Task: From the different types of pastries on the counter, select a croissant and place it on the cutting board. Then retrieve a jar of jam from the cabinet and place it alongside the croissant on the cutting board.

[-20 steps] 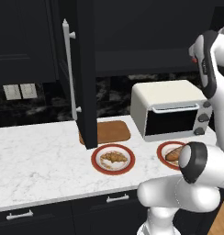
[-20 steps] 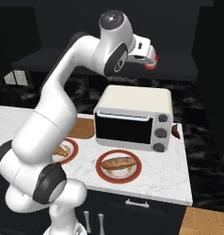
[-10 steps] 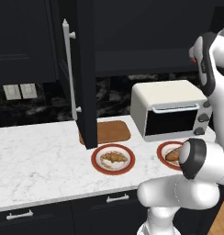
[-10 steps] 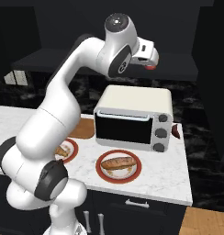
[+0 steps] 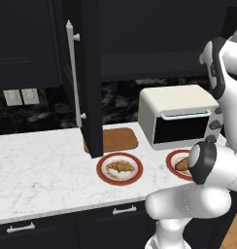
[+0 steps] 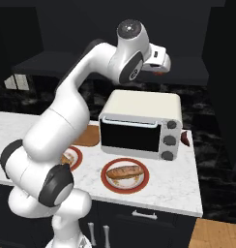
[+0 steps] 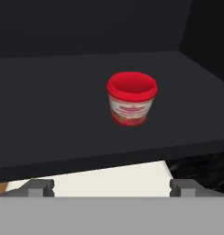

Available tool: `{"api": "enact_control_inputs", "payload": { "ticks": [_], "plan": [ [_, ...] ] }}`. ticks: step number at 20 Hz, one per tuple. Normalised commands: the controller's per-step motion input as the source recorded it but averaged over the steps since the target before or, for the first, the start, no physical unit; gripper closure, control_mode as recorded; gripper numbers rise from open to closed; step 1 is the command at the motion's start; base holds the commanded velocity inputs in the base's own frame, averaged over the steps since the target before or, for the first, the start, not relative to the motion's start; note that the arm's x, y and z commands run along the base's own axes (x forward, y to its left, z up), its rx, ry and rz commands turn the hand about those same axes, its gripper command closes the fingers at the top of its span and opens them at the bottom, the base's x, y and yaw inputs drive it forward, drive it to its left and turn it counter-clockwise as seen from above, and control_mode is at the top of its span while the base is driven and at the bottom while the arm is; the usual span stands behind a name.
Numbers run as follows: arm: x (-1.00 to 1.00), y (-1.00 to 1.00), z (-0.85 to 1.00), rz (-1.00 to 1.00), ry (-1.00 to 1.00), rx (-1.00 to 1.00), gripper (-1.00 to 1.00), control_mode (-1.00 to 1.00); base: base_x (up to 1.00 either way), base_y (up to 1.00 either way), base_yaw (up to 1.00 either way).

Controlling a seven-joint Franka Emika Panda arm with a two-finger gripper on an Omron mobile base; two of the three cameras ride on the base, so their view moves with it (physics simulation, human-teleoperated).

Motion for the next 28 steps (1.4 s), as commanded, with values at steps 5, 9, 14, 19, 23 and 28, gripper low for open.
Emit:
{"api": "enact_control_inputs", "payload": {
  "ticks": [5,9,14,19,23,28],
  "plan": [
    [0.02,0.06,-0.16,0.00,0.00,0.00,-1.00,-1.00,0.00,0.00,0.00],
    [0.15,0.03,0.01,0.00,0.00,0.01,-1.00,-1.00,0.00,0.00,0.00],
    [0.59,-0.15,0.19,0.00,0.00,0.08,-1.00,-1.00,0.00,0.00,0.00],
    [0.39,-0.25,0.19,0.00,0.00,0.09,-1.00,-1.00,0.00,0.00,0.00],
    [0.11,-0.10,0.00,0.00,0.00,0.01,-1.00,-1.00,0.00,0.00,0.00],
    [0.40,-0.30,0.00,0.00,0.00,0.00,-1.00,-1.00,0.00,0.00,0.00]
  ]
}}
